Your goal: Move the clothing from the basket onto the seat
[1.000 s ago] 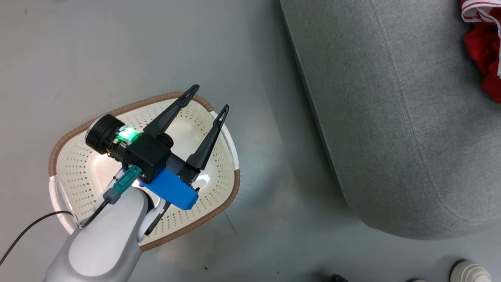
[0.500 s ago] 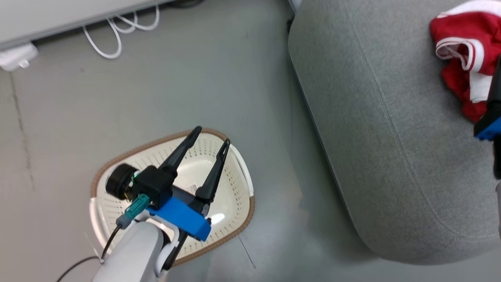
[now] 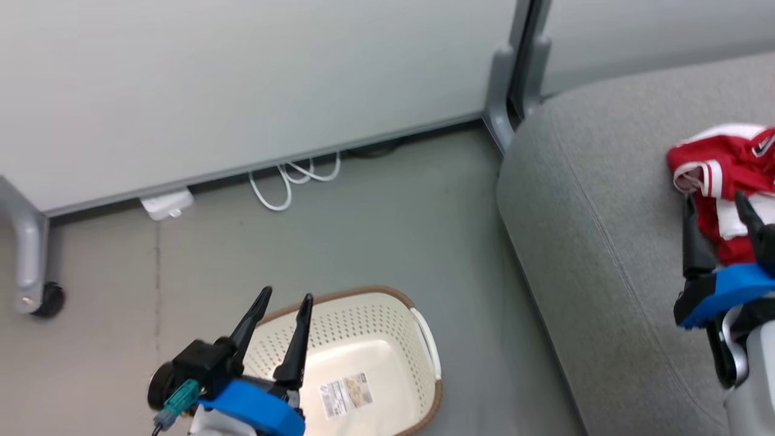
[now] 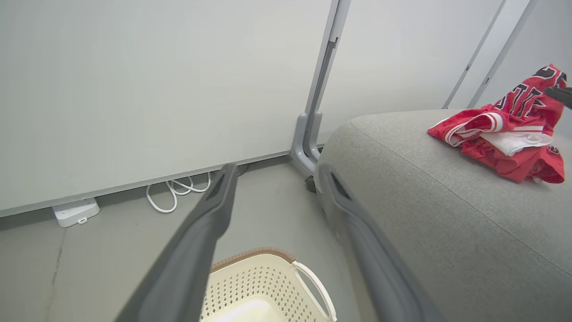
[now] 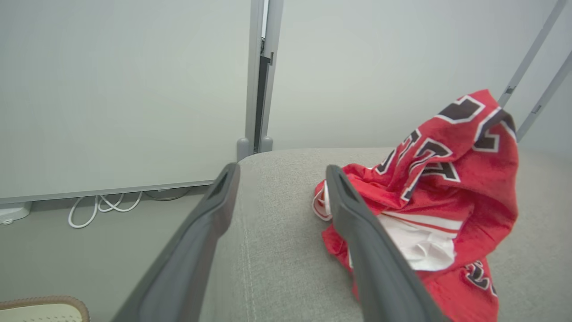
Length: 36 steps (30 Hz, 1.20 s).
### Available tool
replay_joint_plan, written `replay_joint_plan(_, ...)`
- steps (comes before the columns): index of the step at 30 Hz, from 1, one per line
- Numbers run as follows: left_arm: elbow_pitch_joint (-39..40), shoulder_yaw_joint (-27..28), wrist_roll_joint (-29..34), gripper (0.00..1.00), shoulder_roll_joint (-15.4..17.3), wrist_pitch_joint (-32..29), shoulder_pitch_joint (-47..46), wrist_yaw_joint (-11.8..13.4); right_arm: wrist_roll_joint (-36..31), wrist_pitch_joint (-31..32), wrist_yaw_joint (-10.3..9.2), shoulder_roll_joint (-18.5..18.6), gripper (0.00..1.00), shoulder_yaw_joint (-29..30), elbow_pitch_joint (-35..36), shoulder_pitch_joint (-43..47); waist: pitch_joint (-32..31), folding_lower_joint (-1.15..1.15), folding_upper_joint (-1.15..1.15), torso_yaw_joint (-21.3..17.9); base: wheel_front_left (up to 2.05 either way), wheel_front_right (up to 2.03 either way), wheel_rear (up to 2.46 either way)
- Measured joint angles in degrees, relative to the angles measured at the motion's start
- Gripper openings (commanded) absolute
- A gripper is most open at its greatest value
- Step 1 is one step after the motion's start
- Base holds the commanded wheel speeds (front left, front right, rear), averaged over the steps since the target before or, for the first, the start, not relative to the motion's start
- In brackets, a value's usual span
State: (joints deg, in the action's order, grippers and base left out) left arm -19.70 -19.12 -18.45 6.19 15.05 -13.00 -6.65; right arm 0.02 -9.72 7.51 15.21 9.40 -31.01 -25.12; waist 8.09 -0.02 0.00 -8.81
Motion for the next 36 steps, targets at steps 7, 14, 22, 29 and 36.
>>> replay_joint_plan(7, -0.44, 4.34, 0.02, 1.00, -0.96, 0.01, 4.21, -0.14, 0.43, 5.43, 0.00, -3.65, 1.00, -0.37, 16.35, 12.41, -5.14, 0.00, 0.00, 5.28, 0.00, 0.00, 0.00)
replay_joint_plan(14, -0.57, 8.79, 0.45, 1.00, -1.32, 0.00, 6.42, -0.42, -1.08, 7.77, 0.00, -8.34, 1.00, -0.93, 28.05, 21.98, -7.85, 0.01, 0.00, 10.00, 0.00, 0.00, 0.00)
replay_joint_plan(22, -0.90, 13.26, 0.87, 1.00, -1.63, 0.00, 8.17, -0.52, -1.88, 7.26, -0.01, -10.96, 1.00, -2.75, 31.16, 27.08, -9.33, 0.02, 0.00, 12.22, 0.00, 0.00, 0.00)
replay_joint_plan(29, -1.32, 13.88, 1.48, 1.00, -1.98, 0.00, 8.58, -0.57, -1.08, 7.11, -0.01, -11.99, 1.00, -2.63, 31.37, 28.92, -9.77, 0.02, 0.00, 12.24, 0.00, 0.00, 0.00)
replay_joint_plan(36, -1.29, 13.44, 1.68, 1.00, -2.22, 0.00, 8.70, -0.65, -0.83, 6.86, -0.01, -12.17, 1.00, -2.81, 31.05, 28.96, -9.80, 0.02, 0.00, 11.73, 0.00, 0.00, 0.00)
